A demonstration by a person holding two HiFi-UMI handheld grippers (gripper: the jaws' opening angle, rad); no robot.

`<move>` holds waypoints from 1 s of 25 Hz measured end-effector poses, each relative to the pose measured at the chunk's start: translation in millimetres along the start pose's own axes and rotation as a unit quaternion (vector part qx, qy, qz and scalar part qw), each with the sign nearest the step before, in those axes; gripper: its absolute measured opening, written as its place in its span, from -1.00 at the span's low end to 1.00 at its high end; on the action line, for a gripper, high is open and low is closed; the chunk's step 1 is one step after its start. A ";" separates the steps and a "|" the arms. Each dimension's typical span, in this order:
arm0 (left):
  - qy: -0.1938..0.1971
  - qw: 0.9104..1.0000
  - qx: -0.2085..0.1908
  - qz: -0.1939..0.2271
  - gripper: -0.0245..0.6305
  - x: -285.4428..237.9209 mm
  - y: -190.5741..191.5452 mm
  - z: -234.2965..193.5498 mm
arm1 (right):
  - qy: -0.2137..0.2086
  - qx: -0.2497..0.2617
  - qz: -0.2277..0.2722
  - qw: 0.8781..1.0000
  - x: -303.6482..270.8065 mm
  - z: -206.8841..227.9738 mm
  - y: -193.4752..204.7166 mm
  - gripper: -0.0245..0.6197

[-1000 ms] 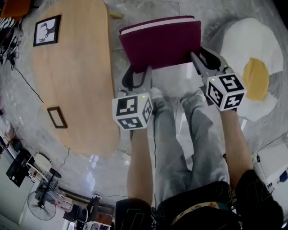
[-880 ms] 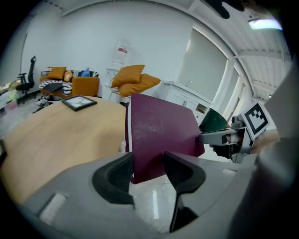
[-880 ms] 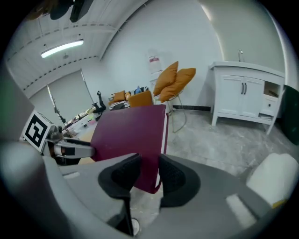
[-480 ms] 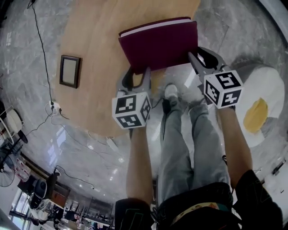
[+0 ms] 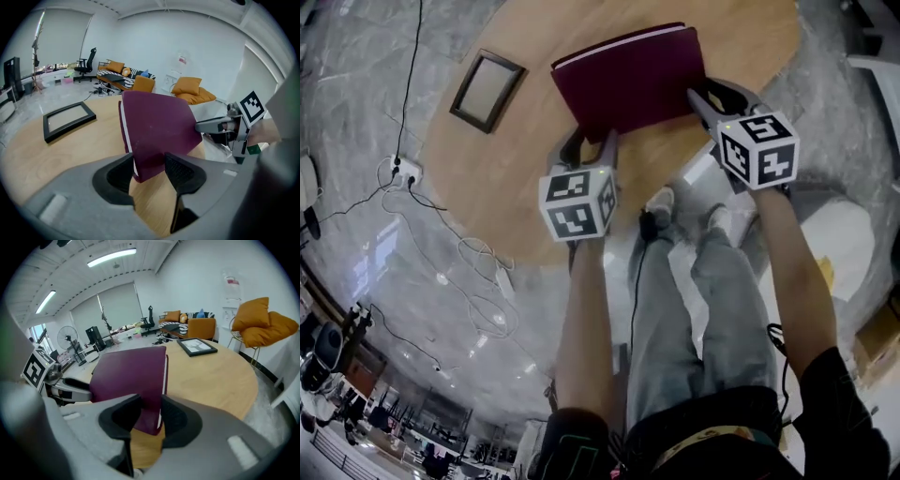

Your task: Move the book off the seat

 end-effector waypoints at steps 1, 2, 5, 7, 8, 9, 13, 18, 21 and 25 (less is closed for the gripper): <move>-0.002 1.000 0.009 -0.001 -0.28 0.0 2.5 -2.3 | -0.005 0.008 -0.005 1.000 -4.7 -1.7 -2.3 -0.54; -0.006 1.000 0.020 0.000 -0.26 0.5 3.8 -4.1 | -0.008 0.015 -0.007 1.000 -7.9 -2.1 -5.2 -0.53; -0.022 0.999 0.044 0.004 -0.26 4.4 3.8 -3.9 | -0.009 0.020 0.001 1.000 -9.3 3.8 -14.8 -0.51; -0.026 0.998 0.050 0.003 -0.26 9.8 2.3 1.3 | -0.014 0.018 -0.001 1.000 -5.9 6.6 -15.8 -0.51; -0.030 0.998 0.053 0.006 -0.26 14.2 0.1 3.8 | -0.018 0.019 -0.002 1.000 -2.8 6.0 -15.8 -0.51; -0.034 0.998 0.059 0.013 -0.26 19.0 -4.1 5.7 | -0.024 0.022 -0.002 0.999 0.8 4.4 -17.5 -0.51; -0.054 0.992 0.093 0.065 -0.45 43.9 -36.1 15.6 | -0.062 0.027 0.005 0.998 24.9 -7.6 -32.0 -0.61; -0.082 0.981 0.105 0.139 -0.89 97.0 -102.2 27.4 | -0.113 0.035 0.036 0.992 79.6 -29.7 -83.9 -0.91; -0.105 0.974 0.089 0.182 -0.89 131.2 -144.3 23.0 | -0.142 0.041 0.067 0.987 104.9 -47.0 -128.2 -0.91; -0.150 0.965 0.082 0.200 -0.89 177.7 -181.6 27.5 | -0.168 0.053 0.093 0.980 147.0 -68.7 -168.6 -0.91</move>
Point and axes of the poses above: the fingertips, and each gripper's own axes: x backward along the fingers, z to its right, y out of its underside, the point moved 1 cm from there along x, backward along the fingers, and after that the axes turned 14 degrees about -x, right-handed, at the moved point
